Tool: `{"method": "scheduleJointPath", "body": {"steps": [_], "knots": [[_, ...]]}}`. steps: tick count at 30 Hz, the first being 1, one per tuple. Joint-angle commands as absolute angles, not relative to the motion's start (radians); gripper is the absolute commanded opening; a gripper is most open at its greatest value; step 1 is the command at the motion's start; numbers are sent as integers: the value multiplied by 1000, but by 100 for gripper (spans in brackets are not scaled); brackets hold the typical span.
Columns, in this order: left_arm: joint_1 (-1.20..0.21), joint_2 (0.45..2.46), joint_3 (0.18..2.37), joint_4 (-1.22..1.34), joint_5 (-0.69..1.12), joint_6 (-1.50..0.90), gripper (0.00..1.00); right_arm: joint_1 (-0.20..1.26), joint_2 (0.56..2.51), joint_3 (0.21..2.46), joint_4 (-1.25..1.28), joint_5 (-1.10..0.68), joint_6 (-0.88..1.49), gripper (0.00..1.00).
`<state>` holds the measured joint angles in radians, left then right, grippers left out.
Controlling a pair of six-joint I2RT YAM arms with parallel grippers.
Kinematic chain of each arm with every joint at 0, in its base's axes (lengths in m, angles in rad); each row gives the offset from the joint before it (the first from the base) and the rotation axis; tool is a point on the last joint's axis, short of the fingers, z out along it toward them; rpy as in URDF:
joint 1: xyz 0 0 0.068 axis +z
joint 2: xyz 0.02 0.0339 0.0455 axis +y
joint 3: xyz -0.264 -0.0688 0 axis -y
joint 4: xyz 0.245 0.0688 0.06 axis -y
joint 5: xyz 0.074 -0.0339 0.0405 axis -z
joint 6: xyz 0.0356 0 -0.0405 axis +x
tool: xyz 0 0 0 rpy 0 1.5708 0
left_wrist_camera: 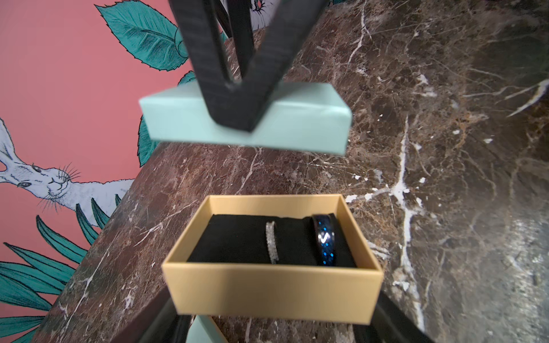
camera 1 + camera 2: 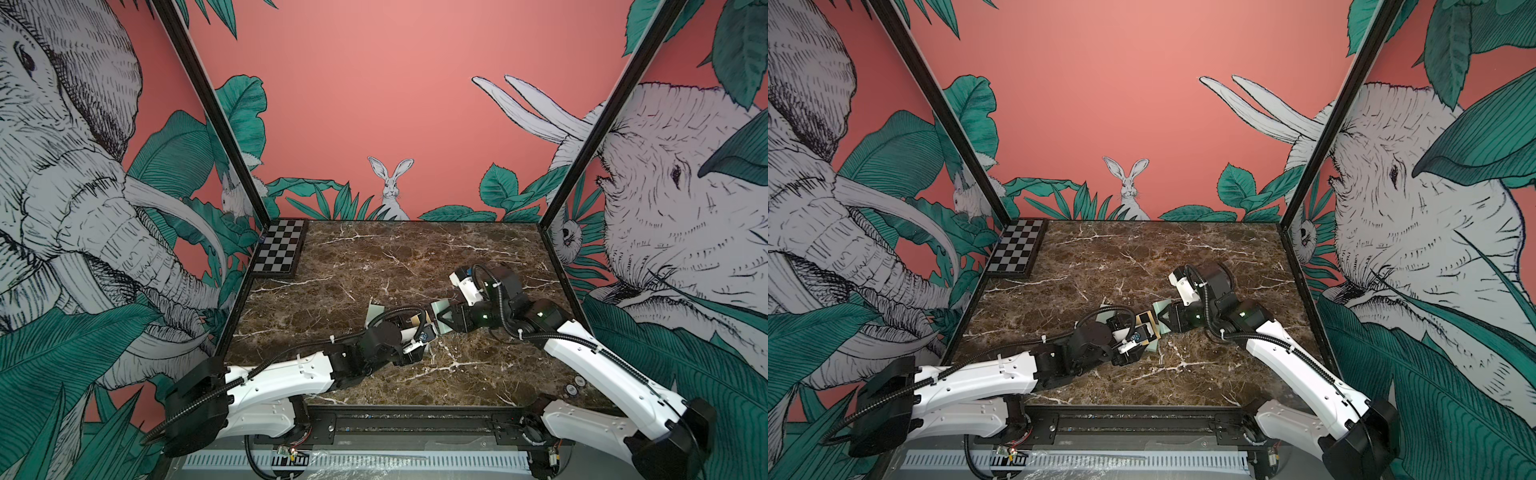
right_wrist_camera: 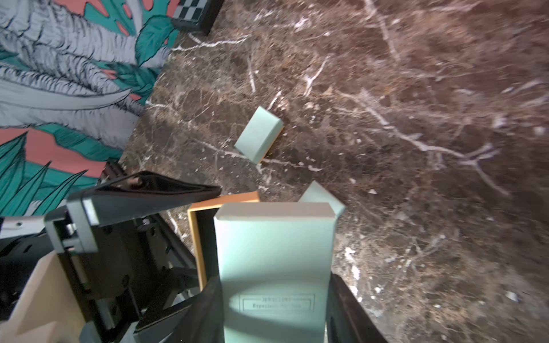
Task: Take the rings out of the lift-off lid box
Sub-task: Open the lid on the jewelry box, then place the jewelry box at the center of the board.
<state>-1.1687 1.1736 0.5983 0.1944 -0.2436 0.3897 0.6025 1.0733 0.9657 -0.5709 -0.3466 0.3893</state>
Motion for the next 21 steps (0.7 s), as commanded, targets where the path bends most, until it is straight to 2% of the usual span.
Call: {"method": "scheduleJointPath", "body": {"steps": [1, 5, 9, 21], "knots": [[-1164, 1203, 608, 256, -208, 388, 7, 554, 1051, 968, -614, -186, 401, 35], [-1163, 1300, 652, 334, -155, 389, 7, 458, 1094, 953, -670, -52, 448, 33], [-1163, 1443, 727, 404, -113, 404, 7, 403, 1143, 937, -696, 8, 478, 30], [-1091, 1844, 991, 552, 82, 323, 9, 318, 1206, 863, -662, 111, 504, 34]]}}
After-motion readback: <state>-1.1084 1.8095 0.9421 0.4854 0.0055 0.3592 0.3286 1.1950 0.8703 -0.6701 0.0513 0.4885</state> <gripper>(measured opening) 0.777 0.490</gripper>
